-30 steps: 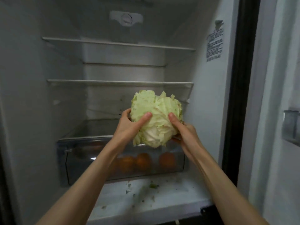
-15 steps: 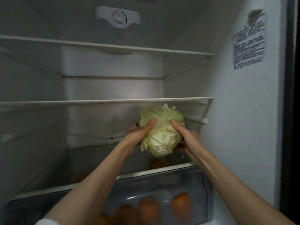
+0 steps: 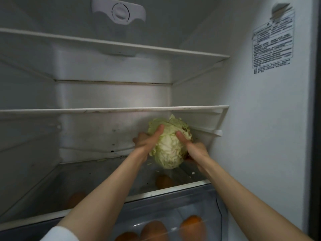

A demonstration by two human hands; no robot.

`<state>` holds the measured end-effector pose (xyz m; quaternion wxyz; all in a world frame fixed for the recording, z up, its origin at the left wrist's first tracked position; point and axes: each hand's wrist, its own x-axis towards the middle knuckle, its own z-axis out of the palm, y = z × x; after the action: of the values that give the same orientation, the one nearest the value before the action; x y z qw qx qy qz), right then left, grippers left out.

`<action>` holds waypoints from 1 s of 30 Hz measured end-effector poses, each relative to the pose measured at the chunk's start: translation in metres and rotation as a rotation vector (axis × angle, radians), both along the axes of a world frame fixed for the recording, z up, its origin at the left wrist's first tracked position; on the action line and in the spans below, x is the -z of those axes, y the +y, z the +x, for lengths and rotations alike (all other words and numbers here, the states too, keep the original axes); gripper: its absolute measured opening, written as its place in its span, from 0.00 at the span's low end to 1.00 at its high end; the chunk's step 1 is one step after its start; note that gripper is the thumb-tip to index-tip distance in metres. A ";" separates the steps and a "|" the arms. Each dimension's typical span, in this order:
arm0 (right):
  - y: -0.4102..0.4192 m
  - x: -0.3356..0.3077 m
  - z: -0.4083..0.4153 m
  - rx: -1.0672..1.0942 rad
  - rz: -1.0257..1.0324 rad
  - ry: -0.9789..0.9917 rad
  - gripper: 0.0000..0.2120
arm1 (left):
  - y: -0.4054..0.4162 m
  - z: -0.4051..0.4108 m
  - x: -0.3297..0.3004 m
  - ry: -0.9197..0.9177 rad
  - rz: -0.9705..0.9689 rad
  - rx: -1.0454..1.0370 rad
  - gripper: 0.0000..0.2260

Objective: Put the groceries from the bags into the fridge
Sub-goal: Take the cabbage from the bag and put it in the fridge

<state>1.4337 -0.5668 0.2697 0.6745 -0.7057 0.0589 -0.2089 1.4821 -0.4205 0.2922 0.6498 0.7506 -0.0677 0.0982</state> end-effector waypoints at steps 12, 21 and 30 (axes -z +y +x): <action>0.017 0.003 -0.009 0.263 -0.109 -0.076 0.31 | 0.014 -0.035 0.015 -0.139 0.116 0.050 0.16; 0.024 -0.004 -0.040 0.019 -0.303 -0.087 0.23 | 0.031 -0.044 0.019 -0.105 0.260 0.106 0.20; 0.034 0.007 -0.083 0.002 -0.766 -0.112 0.26 | 0.061 -0.079 0.019 -0.243 0.596 -0.087 0.19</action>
<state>1.3506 -0.5331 0.2629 0.3642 -0.8939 -0.0594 -0.2547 1.4029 -0.3596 0.2731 0.3837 0.8929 -0.1384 0.1909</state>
